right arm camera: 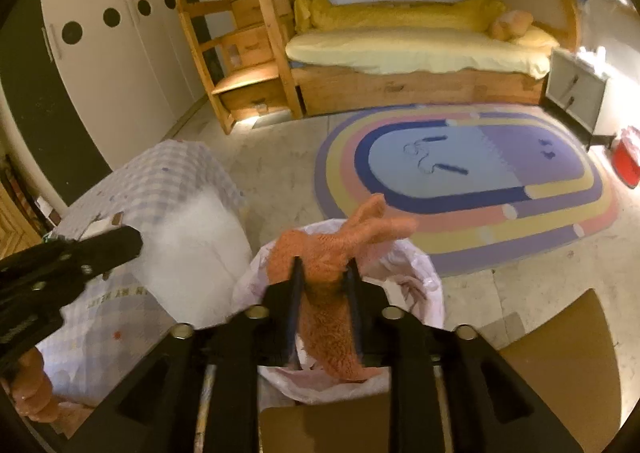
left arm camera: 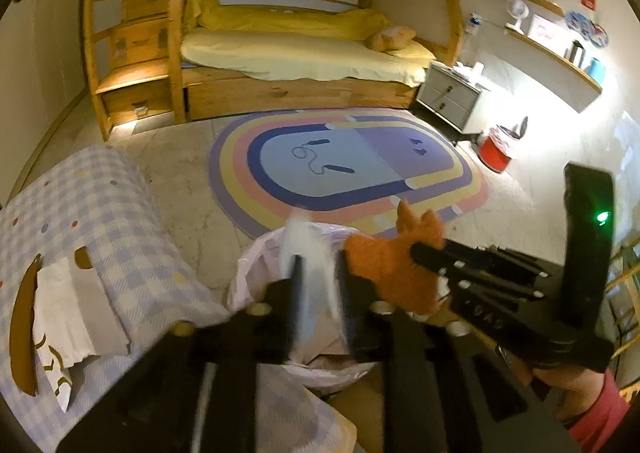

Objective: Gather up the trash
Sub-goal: 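Carry the glove and tissue over the pink bin and open both tools, then return to the table and grasp the white gold-striped napkin with the right tool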

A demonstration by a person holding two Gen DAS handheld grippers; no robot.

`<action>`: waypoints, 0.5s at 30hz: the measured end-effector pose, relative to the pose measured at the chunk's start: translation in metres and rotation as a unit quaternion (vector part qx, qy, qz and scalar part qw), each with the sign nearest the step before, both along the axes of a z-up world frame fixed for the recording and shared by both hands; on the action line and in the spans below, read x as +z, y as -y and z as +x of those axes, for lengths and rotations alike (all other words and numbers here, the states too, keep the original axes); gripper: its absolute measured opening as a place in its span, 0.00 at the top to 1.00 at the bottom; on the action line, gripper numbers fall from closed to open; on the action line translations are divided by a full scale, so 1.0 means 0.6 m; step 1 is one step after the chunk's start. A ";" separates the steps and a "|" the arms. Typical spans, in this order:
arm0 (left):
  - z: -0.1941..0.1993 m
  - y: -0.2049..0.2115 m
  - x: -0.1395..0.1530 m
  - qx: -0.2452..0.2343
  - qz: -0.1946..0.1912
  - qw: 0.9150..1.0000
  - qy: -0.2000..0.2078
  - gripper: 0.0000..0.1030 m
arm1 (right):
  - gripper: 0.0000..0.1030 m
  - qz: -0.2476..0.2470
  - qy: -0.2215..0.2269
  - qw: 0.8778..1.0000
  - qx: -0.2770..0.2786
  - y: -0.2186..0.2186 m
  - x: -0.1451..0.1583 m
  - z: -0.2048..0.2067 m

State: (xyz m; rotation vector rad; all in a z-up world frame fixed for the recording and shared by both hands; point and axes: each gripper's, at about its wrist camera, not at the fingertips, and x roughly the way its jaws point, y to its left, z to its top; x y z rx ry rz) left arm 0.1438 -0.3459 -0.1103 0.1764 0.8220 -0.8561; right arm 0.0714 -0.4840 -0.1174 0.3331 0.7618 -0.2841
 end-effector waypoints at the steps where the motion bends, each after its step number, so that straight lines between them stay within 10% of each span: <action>1: 0.001 -0.007 0.002 0.007 -0.001 1.000 0.001 0.70 | 0.64 0.003 -0.003 1.000 -0.004 0.003 -0.003 0.002; 15: -0.051 -0.126 0.041 0.071 0.006 0.997 0.020 0.68 | 0.64 -0.002 0.038 0.999 0.014 -0.073 0.072 -0.080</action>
